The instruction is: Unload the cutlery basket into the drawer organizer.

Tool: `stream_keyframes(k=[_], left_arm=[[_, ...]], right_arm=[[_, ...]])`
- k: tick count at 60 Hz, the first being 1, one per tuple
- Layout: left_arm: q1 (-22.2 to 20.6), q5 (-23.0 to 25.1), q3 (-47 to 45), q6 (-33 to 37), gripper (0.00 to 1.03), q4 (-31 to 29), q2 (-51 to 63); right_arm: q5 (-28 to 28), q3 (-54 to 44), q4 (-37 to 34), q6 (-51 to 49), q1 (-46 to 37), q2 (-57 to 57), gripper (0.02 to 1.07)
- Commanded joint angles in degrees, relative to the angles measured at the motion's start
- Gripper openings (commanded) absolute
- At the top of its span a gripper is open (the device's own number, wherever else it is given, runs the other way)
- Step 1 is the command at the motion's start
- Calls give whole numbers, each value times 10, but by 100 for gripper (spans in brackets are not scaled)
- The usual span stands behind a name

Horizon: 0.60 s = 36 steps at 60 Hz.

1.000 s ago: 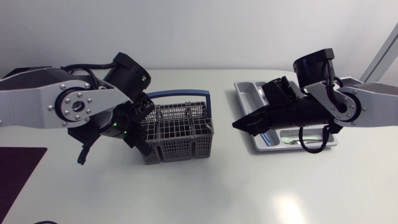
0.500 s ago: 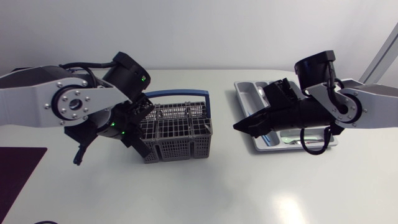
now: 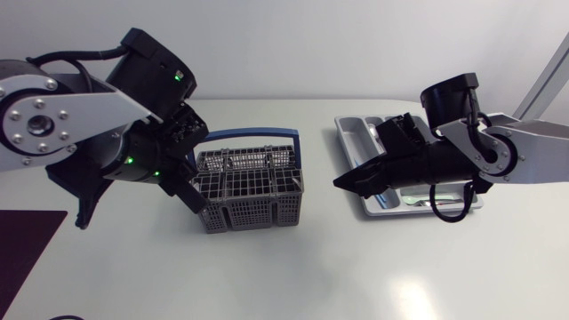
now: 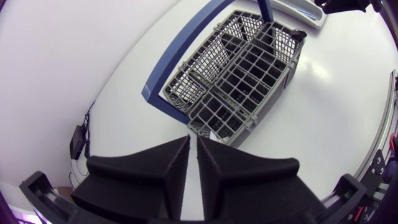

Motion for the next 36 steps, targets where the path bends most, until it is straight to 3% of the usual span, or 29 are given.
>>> stream_keyframes(k=[1, 4, 9, 36], left_arm=[[0, -6, 4, 2, 33, -6, 5], [1, -6, 0, 0, 45, -6, 13], [-1, -6, -9, -7, 54, -4, 28], [-2, -8, -15, -31, 58, 10, 89]], right_arm=[[-4, -20, -4, -7, -3, -7, 50], [-4, -20, -5, -7, -3, -7, 50], [-4, -21, -5, -7, -3, -10, 50], [-11, -28, -7, -10, -8, -16, 50]])
